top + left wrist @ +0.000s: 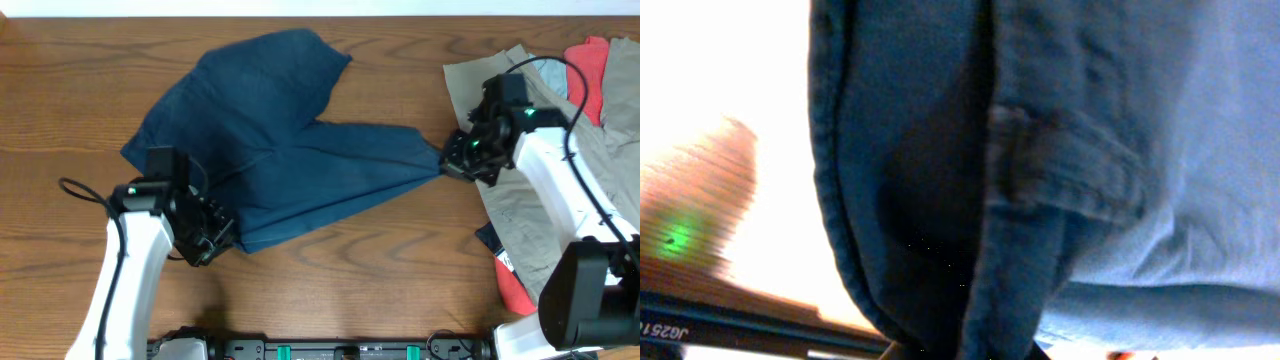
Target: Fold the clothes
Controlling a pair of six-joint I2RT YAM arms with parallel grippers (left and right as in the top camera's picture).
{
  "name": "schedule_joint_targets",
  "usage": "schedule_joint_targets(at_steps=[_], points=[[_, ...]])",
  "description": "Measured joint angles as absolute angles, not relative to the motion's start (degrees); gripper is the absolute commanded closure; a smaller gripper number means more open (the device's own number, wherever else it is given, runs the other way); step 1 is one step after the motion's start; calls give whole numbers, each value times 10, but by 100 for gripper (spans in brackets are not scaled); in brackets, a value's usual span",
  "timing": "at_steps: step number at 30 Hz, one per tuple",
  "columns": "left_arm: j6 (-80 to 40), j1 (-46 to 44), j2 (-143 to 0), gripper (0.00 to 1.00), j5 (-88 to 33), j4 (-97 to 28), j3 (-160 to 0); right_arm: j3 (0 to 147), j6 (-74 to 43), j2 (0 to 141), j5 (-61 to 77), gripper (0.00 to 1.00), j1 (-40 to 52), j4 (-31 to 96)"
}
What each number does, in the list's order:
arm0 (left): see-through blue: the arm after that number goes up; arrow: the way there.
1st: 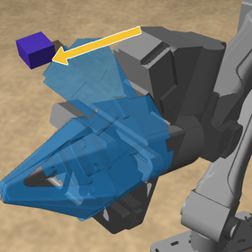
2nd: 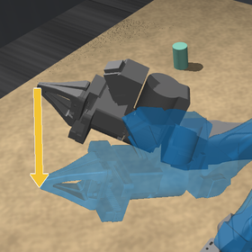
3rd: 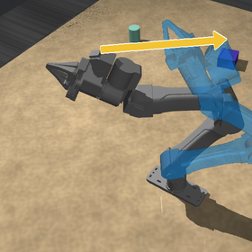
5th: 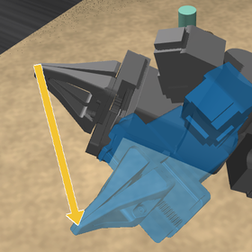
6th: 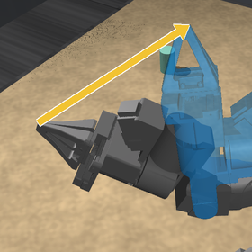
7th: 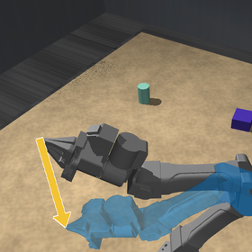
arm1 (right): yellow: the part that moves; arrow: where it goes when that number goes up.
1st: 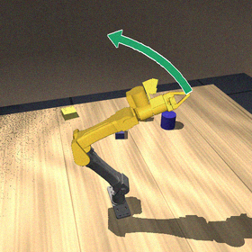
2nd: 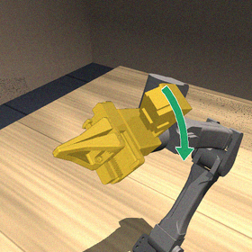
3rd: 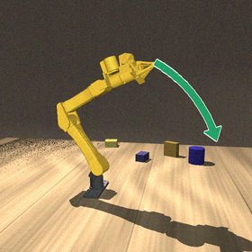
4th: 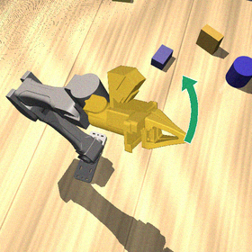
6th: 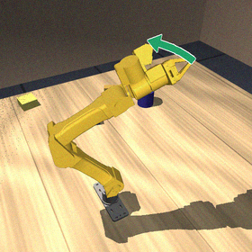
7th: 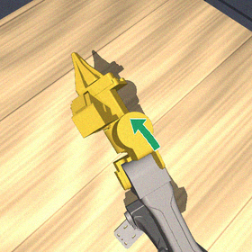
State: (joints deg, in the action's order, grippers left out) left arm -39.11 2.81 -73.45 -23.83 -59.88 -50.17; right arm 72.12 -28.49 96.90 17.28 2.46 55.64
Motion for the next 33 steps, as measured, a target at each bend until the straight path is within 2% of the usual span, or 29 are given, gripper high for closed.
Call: schedule_joint_targets(at_steps=[5,11,17,24,33], points=[[-390,-15,-664,94,-238,-634,-503,775,-251,965,168,99,8,624],[-385,-20,-606,94,-245,-710,-525,804,-230,922,171,99,4,670],[-372,-20,-570,91,-253,-679,-543,871,-189,873,175,99,8,652],[-379,-17,-569,93,-196,-579,-543,898,-164,874,140,99,77,500],[-477,32,-581,92,-107,-512,-543,900,-161,964,131,99,141,321]])
